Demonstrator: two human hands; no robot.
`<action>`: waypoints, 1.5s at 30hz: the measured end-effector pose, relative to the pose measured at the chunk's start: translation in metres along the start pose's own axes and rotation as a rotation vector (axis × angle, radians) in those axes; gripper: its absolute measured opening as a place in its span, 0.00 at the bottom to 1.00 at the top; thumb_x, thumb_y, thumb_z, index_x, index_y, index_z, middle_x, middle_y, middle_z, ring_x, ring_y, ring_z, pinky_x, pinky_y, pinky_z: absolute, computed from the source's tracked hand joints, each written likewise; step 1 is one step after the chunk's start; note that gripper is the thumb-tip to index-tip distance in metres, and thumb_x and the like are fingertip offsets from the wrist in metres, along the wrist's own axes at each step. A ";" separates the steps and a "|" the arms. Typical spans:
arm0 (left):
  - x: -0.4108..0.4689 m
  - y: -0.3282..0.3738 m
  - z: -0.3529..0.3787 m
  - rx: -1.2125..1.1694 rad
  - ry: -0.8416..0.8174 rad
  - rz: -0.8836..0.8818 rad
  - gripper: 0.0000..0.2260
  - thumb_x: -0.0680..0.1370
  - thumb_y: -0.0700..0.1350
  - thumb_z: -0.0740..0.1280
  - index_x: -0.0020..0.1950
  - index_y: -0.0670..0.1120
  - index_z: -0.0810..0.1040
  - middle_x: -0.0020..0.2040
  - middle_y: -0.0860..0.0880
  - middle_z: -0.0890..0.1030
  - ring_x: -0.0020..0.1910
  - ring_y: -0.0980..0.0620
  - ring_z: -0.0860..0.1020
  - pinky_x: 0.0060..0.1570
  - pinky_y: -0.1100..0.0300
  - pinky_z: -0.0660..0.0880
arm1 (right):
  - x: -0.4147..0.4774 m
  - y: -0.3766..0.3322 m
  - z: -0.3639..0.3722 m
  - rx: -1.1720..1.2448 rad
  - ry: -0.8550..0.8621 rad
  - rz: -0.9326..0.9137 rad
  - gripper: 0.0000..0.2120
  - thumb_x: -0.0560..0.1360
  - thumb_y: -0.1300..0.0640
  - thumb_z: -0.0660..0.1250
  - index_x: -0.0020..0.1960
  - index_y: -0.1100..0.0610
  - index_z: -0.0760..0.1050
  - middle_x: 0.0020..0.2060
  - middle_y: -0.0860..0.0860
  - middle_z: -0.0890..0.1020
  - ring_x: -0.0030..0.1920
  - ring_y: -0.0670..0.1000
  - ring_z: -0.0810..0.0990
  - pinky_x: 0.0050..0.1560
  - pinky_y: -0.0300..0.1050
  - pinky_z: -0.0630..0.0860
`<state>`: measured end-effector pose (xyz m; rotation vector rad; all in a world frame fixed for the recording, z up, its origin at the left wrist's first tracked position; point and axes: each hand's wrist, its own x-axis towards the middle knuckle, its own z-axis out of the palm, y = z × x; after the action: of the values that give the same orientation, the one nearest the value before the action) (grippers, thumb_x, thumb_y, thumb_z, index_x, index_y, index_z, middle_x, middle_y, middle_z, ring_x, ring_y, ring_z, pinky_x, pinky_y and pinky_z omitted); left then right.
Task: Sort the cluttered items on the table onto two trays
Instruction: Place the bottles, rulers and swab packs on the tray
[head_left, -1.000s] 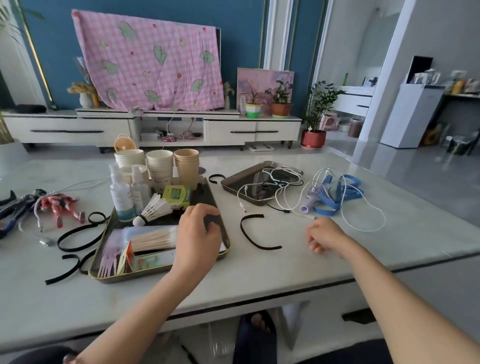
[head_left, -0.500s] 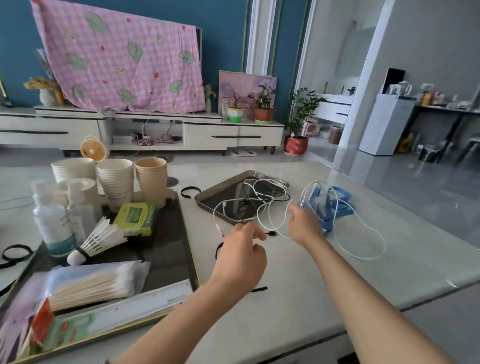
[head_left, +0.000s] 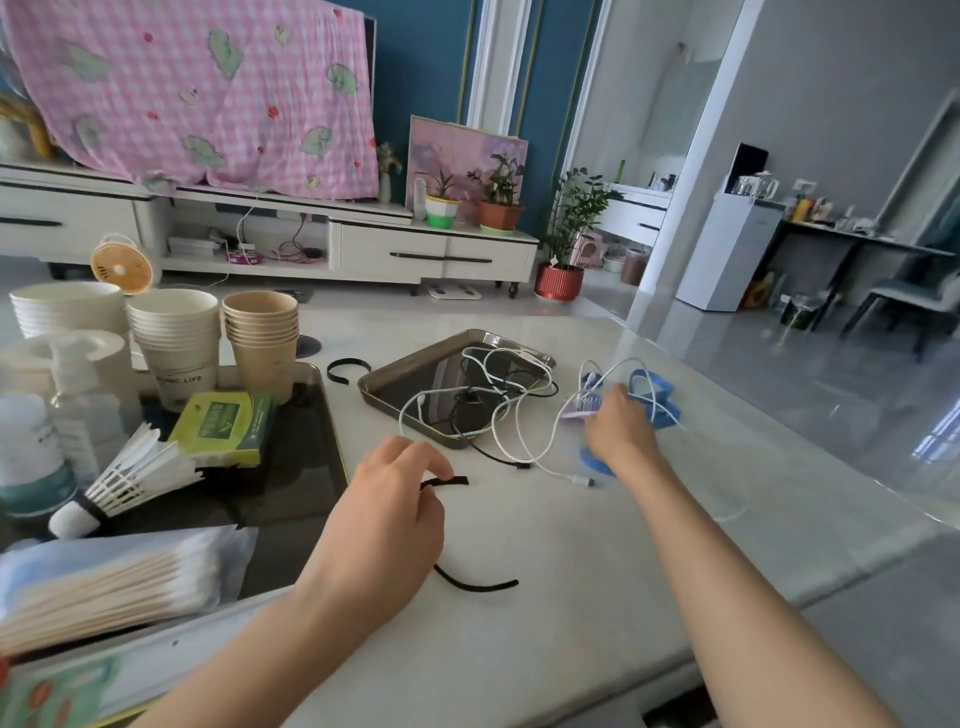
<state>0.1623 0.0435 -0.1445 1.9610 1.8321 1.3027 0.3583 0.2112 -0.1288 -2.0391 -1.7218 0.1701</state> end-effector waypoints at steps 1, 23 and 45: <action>-0.003 0.002 -0.004 -0.003 0.012 0.015 0.11 0.77 0.36 0.59 0.54 0.50 0.75 0.52 0.59 0.68 0.51 0.61 0.66 0.43 0.73 0.62 | 0.000 0.000 -0.013 0.030 0.041 -0.003 0.14 0.79 0.62 0.55 0.63 0.66 0.66 0.59 0.64 0.76 0.59 0.63 0.75 0.47 0.47 0.71; -0.008 -0.011 -0.084 -0.335 0.371 -0.542 0.13 0.76 0.34 0.57 0.54 0.46 0.76 0.50 0.50 0.76 0.46 0.54 0.72 0.37 0.65 0.66 | -0.082 -0.118 -0.066 0.940 -0.296 -0.336 0.09 0.76 0.56 0.67 0.47 0.62 0.73 0.32 0.56 0.81 0.24 0.45 0.76 0.24 0.34 0.73; -0.020 -0.063 -0.122 -0.343 0.418 -0.627 0.11 0.76 0.35 0.59 0.54 0.45 0.77 0.45 0.55 0.77 0.43 0.60 0.73 0.38 0.67 0.68 | -0.165 -0.152 0.095 -0.256 -0.144 -1.026 0.21 0.82 0.48 0.45 0.72 0.53 0.62 0.66 0.52 0.70 0.66 0.54 0.66 0.65 0.50 0.60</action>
<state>0.0370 -0.0119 -0.1200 0.8771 1.9774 1.7133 0.1510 0.0950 -0.1818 -1.0551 -2.7418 -0.2532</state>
